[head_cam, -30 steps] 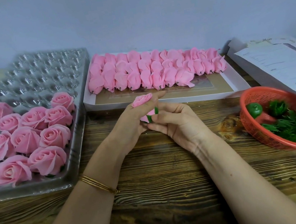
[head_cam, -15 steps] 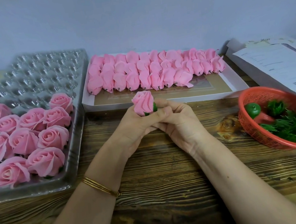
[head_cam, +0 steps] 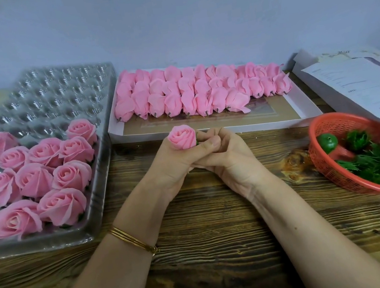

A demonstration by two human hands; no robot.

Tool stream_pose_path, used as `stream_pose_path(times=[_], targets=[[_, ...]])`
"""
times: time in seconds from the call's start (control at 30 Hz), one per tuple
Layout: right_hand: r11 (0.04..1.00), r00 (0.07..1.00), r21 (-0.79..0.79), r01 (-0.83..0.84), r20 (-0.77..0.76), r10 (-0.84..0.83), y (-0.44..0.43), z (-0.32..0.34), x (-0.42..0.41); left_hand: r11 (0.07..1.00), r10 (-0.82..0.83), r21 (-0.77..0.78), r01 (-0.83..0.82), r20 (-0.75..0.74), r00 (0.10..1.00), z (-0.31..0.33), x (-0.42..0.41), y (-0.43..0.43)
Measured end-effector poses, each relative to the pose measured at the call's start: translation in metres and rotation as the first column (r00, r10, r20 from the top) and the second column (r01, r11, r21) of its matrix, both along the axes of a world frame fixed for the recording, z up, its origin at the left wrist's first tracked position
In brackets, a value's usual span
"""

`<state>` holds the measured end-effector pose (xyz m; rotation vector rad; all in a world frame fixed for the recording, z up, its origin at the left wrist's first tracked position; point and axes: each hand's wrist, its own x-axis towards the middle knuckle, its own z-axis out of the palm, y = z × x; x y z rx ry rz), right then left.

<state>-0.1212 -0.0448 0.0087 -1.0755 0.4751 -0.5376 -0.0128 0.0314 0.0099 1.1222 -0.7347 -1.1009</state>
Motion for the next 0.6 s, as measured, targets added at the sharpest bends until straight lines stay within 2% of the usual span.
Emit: stream_pose_path(times=[0.2, 0.3, 0.37, 0.47, 0.53, 0.6], targets=[[0.999, 0.999, -0.025, -0.029, -0.024, 0.029, -0.002, -0.002, -0.001, 0.999, 0.043, 0.019, -0.044, 0.049, 0.998, 0.001, -0.003, -0.001], [0.994, 0.994, -0.104, -0.019, -0.106, 0.008, -0.003, 0.002, -0.005, 0.997, 0.066, 0.028, -0.069, 0.080, 0.995, 0.001, -0.002, -0.001], [0.985, 0.986, -0.171, 0.019, -0.158, -0.046, -0.005, 0.007, -0.008, 0.992, 0.122, 0.029, -0.126, 0.112, 0.986, 0.001, -0.002, -0.002], [0.935, 0.966, -0.320, 0.155, -0.149, -0.211, -0.009, 0.010, -0.012, 0.972, 0.211, 0.043, -0.231, 0.270, 0.939, -0.002, -0.003, -0.004], [0.871, 0.949, -0.437, 0.225, -0.103, -0.297, -0.009, 0.013, -0.013, 0.973, 0.199, 0.043, -0.228, 0.353, 0.914, -0.003, -0.004, -0.004], [0.842, 0.951, -0.476, 0.254, -0.037, -0.308, -0.008, 0.015, -0.013, 0.982, 0.137, 0.067, -0.175, 0.380, 0.915, -0.002, -0.006, -0.004]])
